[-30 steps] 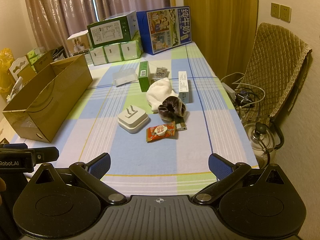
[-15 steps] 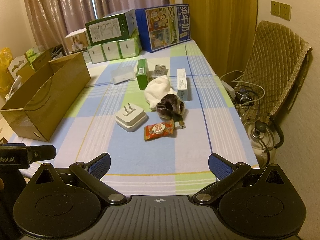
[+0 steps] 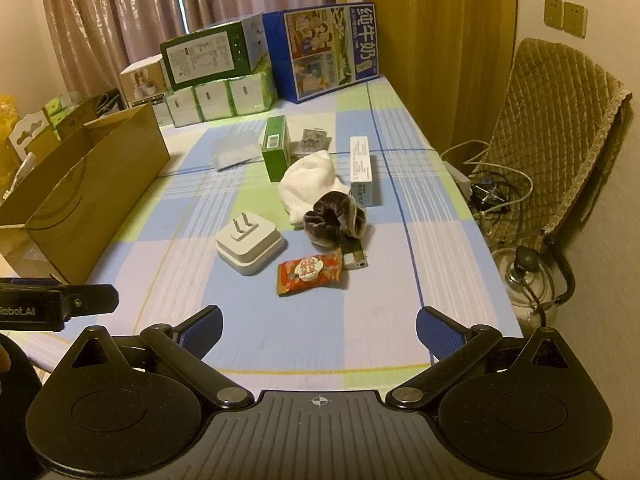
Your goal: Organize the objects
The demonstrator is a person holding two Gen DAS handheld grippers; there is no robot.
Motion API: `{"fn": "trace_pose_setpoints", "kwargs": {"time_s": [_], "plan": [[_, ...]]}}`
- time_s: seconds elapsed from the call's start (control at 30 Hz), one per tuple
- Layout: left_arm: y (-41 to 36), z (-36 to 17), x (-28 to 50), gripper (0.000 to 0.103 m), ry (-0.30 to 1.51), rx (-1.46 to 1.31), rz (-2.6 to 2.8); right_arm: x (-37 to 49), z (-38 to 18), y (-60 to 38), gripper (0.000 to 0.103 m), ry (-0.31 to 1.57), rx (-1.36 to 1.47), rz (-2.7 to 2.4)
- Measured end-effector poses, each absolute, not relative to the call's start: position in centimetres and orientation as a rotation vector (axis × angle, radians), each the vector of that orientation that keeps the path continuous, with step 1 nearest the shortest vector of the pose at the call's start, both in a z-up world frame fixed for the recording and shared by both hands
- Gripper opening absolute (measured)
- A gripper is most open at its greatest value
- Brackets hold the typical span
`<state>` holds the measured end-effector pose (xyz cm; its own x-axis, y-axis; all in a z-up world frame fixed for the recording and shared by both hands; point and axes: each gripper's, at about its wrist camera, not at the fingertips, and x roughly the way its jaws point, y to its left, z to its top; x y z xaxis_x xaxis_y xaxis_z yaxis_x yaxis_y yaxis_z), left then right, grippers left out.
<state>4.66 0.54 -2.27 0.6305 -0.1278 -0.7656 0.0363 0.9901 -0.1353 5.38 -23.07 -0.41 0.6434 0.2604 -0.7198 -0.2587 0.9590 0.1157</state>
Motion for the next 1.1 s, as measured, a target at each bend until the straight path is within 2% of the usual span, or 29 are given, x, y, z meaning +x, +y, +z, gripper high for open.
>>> {"fn": "trace_pose_setpoints", "kwargs": {"time_s": [0.1,0.17,0.37,0.73,1.1], "plan": [[0.2,-3.0,5.9,0.101,0.885,-0.083,-0.102,6.3,-1.1,-22.9,0.099,0.830,0.006,0.298],[0.1,-3.4,6.7,0.099,0.886,-0.070,-0.102,7.2,-1.8,-22.8,0.088,0.850,0.019,0.311],[0.5,-4.5,8.9,0.099,0.896,-0.074,-0.094,9.8,-4.2,-21.9,0.075,0.903,0.049,0.331],[1.1,-6.4,12.4,0.099,0.911,-0.093,-0.102,14.1,-8.3,-19.7,0.071,0.953,0.084,0.361],[1.9,-7.5,13.7,0.099,0.928,-0.134,-0.094,17.1,-9.1,-17.3,0.069,0.891,-0.070,0.324]]}}
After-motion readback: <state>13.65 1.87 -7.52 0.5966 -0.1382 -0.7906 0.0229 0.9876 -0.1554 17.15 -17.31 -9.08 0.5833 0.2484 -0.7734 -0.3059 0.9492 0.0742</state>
